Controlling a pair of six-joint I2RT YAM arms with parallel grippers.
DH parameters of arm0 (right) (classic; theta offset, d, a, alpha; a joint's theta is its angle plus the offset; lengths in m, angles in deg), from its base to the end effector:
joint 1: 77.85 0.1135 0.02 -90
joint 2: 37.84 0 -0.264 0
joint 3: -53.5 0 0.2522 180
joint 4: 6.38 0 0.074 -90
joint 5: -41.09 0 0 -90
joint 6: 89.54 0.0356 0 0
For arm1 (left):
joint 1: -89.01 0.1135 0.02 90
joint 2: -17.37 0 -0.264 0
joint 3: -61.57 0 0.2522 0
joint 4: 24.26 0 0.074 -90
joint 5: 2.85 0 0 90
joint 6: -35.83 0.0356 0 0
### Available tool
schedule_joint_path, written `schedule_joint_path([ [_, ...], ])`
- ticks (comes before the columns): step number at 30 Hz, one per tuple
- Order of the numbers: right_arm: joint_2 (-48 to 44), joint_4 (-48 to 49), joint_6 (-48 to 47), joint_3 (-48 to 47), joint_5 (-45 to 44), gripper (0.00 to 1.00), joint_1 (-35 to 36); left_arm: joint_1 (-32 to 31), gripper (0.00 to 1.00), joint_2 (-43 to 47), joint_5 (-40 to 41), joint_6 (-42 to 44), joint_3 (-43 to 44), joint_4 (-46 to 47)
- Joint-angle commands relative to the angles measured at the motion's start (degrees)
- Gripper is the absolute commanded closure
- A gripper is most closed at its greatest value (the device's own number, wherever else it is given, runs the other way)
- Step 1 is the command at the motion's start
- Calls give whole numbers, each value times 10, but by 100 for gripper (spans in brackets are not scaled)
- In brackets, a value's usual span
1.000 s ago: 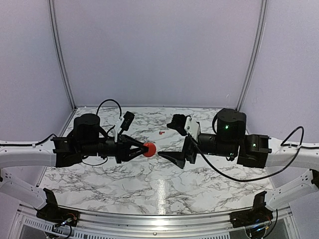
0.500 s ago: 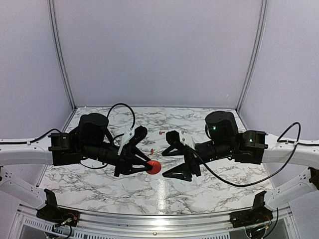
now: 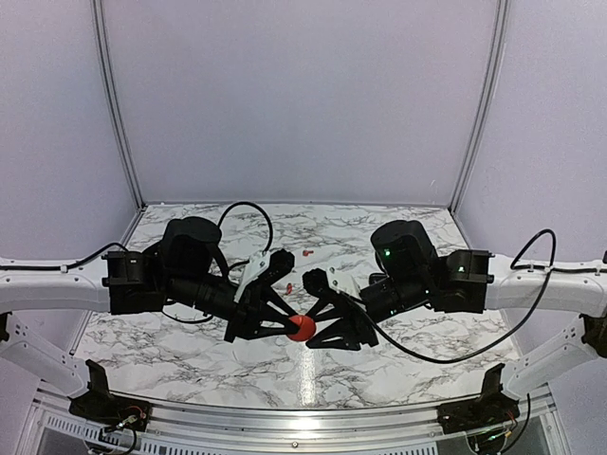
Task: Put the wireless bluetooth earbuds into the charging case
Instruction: Pass from the left arm to the right
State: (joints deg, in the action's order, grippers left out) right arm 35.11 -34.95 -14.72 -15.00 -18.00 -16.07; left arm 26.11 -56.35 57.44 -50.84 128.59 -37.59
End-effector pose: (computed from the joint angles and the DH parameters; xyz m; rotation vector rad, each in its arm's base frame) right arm 0.1171 0.2569 0.2894 -1.6392 1.5279 1.0385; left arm 0.1187 -0.2707 0.3016 1.4214 1.4910 -1.1703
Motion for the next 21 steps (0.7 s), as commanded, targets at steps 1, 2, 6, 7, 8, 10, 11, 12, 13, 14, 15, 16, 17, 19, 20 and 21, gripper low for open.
schedule_joint_path([
  [1,13,-21,-16,-40,-2,54,14,-7,99,-16,-13,15,25,-23],
  [2,15,-23,-17,-42,-3,56,17,-7,99,-17,-13,16,26,-25],
  [6,19,-25,-18,-42,0,62,21,-9,99,-20,-14,18,26,-25],
  [7,20,-26,-20,-42,1,63,22,-9,99,-21,-15,18,27,-26],
  [8,21,-27,-20,-42,0,65,23,-9,100,-22,-16,18,27,-26],
  [10,23,-31,-24,-44,0,68,25,-9,100,-22,-16,19,27,-27],
  [11,24,-32,-25,-44,-1,69,26,-9,100,-23,-17,20,27,-26],
  [12,25,-33,-25,-45,-2,71,27,-9,100,-23,-16,21,27,-26],
  [13,25,-36,-26,-45,-3,73,27,-9,100,-24,-16,21,27,-27],
  [14,26,-36,-26,-45,-3,75,28,-9,100,-26,-16,22,27,-27],
  [15,25,-36,-25,-45,-3,77,28,-9,100,-27,-17,22,28,-26],
  [16,25,-38,-24,-46,-3,78,28,-9,100,-27,-17,23,29,-26],
  [17,26,-41,-23,-48,-4,78,28,-9,100,-29,-16,24,30,-26],
  [19,27,-44,-22,-50,-2,72,28,-9,100,-26,-18,24,34,-27],
  [20,27,-44,-22,-48,-2,69,28,-10,100,-24,-20,25,34,-27],
  [21,27,-43,-21,-47,-2,67,28,-10,100,-23,-20,27,33,-27],
])
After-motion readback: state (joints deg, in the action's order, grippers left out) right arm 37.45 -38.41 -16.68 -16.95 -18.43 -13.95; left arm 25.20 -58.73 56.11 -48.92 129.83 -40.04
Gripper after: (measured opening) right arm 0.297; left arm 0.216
